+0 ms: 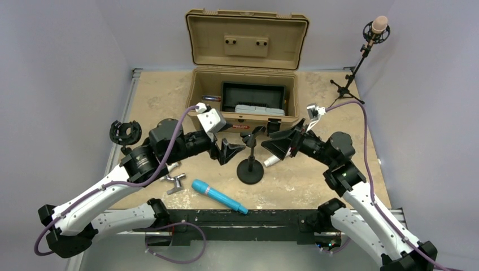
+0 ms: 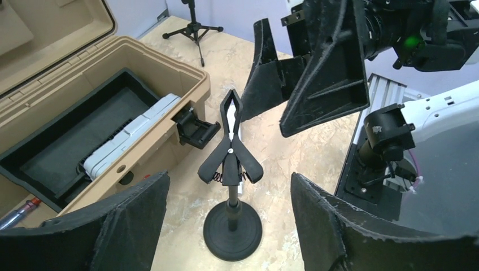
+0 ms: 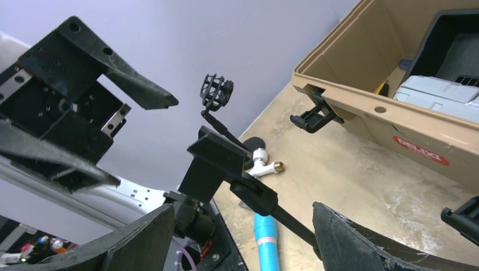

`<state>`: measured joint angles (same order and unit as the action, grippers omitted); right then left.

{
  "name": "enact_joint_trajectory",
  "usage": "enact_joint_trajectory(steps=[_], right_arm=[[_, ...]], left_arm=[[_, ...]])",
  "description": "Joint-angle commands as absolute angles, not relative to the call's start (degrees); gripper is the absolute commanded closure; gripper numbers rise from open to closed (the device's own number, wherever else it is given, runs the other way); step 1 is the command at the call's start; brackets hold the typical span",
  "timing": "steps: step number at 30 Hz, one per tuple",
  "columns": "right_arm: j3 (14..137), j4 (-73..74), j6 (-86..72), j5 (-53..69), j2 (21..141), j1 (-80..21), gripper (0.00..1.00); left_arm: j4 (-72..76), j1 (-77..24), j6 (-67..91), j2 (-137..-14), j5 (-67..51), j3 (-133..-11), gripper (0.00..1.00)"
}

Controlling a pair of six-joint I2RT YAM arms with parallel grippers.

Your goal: Remove the microphone from the stand

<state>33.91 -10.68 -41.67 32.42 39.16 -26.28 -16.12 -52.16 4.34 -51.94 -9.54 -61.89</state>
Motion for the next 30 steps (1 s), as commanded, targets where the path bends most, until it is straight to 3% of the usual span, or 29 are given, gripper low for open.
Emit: enact_joint_trajectory(steps=[1,11,22,30], right_arm=[[37.4,-15.9,-45.1,31.8,41.2,-28.0,0.12],[40.4,-17.9,-46.8,25.6,46.0,-32.8,0.16],[40.7,-21.3,-49.0,22.5,50.8,-35.6,0.31],[33.3,-21.3,-50.6,20.0,50.4,-35.8,0.49]], left_arm=[[-15.6,-54.7,-1.6,-50.9,-1.5,-61.4,0.22],[-13.0,-54.8,-1.3,-47.5,3.3,-59.2,0.2],[-13.5,-54.8,-1.4,-47.2,4.2,-59.6,0.2],[-13.7,-54.8,-1.6,-46.7,4.6,-59.7,0.2]])
